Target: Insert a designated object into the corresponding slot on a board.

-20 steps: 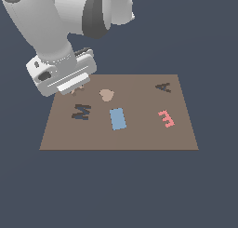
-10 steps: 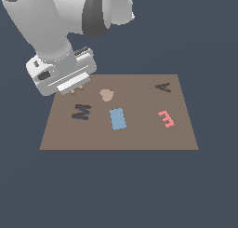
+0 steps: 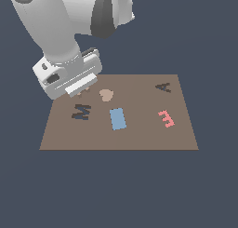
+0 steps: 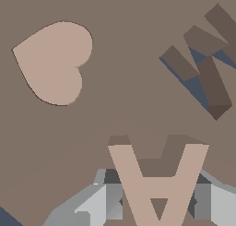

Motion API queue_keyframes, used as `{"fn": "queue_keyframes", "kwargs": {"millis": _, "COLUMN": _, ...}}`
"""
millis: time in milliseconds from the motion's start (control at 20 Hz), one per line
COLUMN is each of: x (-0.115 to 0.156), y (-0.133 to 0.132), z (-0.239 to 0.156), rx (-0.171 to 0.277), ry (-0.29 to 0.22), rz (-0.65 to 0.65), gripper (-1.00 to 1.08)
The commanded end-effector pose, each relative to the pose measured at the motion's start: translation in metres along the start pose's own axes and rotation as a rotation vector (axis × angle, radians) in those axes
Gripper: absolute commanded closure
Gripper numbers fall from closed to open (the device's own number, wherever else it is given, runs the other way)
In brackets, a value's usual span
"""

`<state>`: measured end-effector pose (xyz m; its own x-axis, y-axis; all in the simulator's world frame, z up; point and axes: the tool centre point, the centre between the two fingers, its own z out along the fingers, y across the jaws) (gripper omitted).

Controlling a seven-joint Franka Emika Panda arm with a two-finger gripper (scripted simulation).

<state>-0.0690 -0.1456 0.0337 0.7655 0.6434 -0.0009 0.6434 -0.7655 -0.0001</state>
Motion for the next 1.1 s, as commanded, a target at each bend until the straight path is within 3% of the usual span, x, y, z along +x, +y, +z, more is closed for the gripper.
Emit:
{"fn": "queue_keyframes", "kwargs": {"millis": 0, "x": 0.019, "y": -0.012, "z": -0.001, "rx": 0.000, "ry": 0.001, "rz": -0.051, "gripper": 1.08}}
{"fn": "queue_keyframes", "kwargs": {"millis": 250, "x": 0.073, "y": -0.053, "z": -0.002, "rx": 0.000, "ry": 0.000, "rz": -0.209, "gripper": 1.08}}
{"fn": "queue_keyframes", "kwargs": {"millis": 600, "x": 0.153, "y": -0.153, "z": -0.005, "rx": 0.000, "ry": 0.000, "rz": -0.509, "gripper": 1.08}}
{"fn": "queue_keyframes", "kwargs": {"millis": 850, "x": 0.181, "y": -0.213, "z": -0.006, "rx": 0.000, "ry": 0.000, "rz": -0.663, "gripper": 1.08}}
{"fn": "queue_keyframes", "kwargs": {"millis": 1050, "x": 0.190, "y": -0.243, "z": -0.007, "rx": 0.000, "ry": -0.001, "rz": -0.737, "gripper": 1.08}}
